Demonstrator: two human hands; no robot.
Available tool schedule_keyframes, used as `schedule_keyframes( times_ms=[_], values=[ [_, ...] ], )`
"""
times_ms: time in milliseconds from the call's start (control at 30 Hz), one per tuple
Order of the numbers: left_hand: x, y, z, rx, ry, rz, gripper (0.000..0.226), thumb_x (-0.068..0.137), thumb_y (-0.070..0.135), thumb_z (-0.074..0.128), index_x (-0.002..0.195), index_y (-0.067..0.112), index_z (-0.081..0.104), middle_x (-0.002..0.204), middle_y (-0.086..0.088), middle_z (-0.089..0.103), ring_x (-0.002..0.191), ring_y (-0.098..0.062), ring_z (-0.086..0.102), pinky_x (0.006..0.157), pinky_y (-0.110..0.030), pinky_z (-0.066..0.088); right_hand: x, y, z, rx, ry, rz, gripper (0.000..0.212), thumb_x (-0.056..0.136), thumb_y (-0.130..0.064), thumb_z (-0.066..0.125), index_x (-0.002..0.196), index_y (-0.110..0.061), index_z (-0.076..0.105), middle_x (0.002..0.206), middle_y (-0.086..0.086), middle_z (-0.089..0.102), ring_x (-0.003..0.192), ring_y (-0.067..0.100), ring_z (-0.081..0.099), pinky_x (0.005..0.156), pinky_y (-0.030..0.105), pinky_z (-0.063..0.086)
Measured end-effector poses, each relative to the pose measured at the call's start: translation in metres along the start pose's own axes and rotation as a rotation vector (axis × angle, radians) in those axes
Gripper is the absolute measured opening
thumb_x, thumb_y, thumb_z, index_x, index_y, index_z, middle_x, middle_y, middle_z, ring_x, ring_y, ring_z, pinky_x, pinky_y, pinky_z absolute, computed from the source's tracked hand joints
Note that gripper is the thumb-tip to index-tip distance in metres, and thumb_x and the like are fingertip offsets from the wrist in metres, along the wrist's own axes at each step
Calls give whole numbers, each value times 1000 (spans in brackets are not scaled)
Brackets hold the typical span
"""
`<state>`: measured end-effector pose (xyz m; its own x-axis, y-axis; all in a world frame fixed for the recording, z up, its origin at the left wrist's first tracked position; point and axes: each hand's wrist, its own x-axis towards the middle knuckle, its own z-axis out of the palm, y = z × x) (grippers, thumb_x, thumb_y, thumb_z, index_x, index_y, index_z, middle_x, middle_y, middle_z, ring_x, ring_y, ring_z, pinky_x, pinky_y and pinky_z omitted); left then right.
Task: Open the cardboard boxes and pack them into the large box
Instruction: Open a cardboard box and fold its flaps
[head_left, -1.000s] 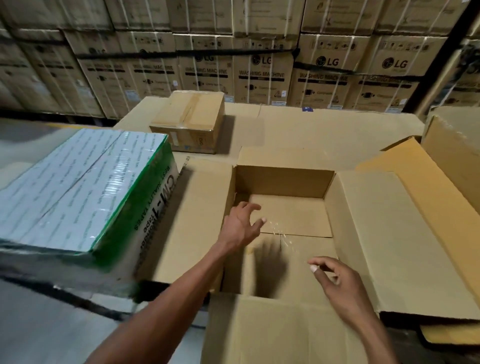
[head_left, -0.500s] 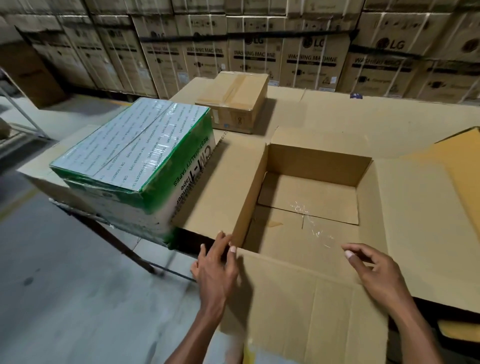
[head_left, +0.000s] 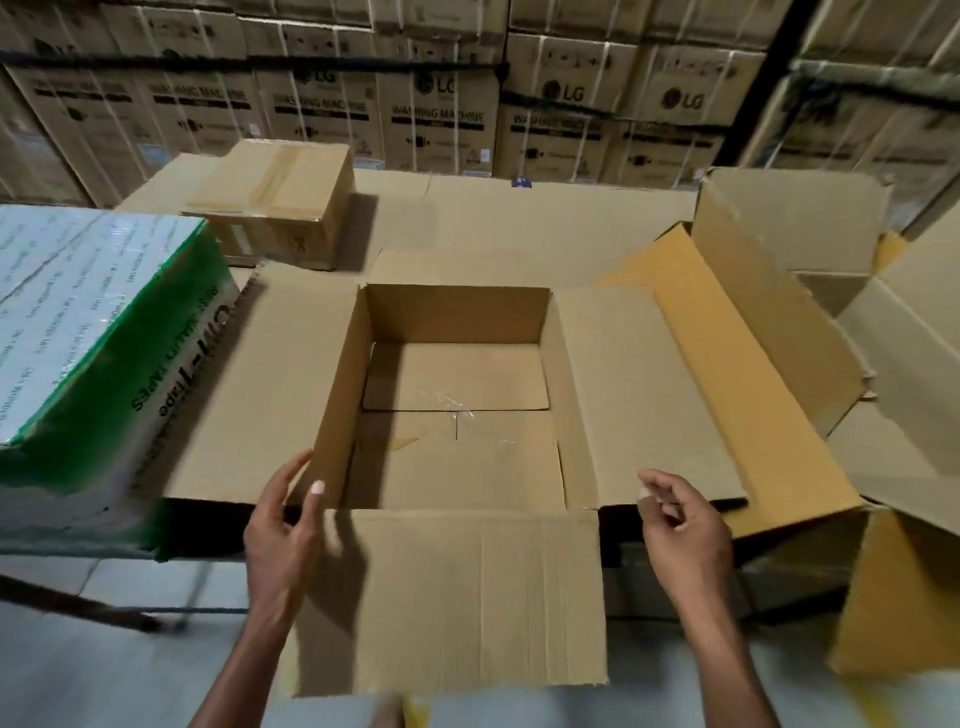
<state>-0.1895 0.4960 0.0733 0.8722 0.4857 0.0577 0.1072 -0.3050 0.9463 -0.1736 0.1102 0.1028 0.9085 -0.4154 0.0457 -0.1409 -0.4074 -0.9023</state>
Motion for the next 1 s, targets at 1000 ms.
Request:
schedule_keyframes(
  times_ms=[1000],
  values=[
    [103,112,-106,550,-366,267,20,98,38,58,118,42,62,133,4,65,115,-11,62,99,-42,53,97,-122,-58,-406,-393,-236,26,94,-29,70,120,-30,74,129,-7,68,116,10,55,95,31,40]
  ],
)
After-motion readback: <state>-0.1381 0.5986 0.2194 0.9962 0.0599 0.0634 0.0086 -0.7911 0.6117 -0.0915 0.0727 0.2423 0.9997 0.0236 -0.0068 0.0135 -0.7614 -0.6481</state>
